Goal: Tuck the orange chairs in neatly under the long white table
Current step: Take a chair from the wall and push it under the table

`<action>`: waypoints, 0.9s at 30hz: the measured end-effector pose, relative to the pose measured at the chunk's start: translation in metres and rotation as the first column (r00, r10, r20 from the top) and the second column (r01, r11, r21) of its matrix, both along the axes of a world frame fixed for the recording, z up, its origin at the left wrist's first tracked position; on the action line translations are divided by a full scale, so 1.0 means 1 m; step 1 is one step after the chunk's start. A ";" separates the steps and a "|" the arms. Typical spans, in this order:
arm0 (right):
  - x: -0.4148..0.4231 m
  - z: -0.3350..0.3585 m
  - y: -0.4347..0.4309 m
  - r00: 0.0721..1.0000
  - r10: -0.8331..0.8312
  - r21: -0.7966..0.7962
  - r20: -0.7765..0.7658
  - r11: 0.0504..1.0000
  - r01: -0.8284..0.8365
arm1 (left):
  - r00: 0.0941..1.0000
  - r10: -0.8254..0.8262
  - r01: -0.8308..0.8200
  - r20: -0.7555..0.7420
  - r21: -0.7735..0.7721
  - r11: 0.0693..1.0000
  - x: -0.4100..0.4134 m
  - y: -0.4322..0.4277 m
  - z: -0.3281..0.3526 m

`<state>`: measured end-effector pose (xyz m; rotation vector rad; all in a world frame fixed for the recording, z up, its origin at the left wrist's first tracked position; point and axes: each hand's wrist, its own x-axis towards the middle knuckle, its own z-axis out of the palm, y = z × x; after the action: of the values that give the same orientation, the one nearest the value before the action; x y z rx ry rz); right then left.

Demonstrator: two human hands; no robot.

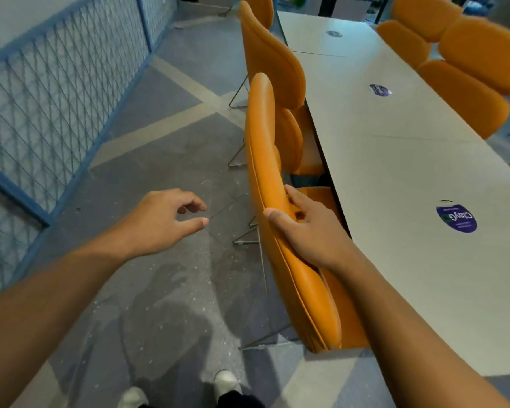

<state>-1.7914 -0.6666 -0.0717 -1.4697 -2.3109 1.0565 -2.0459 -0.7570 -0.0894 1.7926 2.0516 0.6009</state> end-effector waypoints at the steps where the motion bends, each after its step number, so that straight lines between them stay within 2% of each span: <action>1: -0.001 0.000 -0.001 1.000 -0.009 0.016 0.008 1.000 0.009 | 1.000 -0.027 0.027 0.000 0.000 1.000 -0.005 0.006 -0.001; 8: -0.015 0.006 -0.016 0.987 -0.125 0.055 0.098 0.991 0.120 | 0.983 -0.186 0.186 0.016 -0.014 0.982 -0.057 0.021 -0.006; 16: -0.052 0.012 -0.041 0.904 -0.351 0.207 0.243 0.930 0.305 | 0.942 -0.335 0.335 0.014 -0.010 0.942 -0.124 0.025 0.004; 21: -0.057 0.012 -0.046 0.881 -0.413 0.227 0.230 0.903 0.364 | 0.899 -0.438 0.437 0.016 0.047 0.898 -0.115 0.055 0.016; 27: -0.057 0.012 -0.048 0.880 -0.441 0.218 0.177 0.889 0.402 | 0.798 -0.586 0.598 -0.139 0.064 0.799 -0.066 0.119 0.038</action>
<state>-1.8489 -0.7146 -0.0596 -1.9787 -2.0014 0.5771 -2.1119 -0.6382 -0.0512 2.4202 1.3914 0.4251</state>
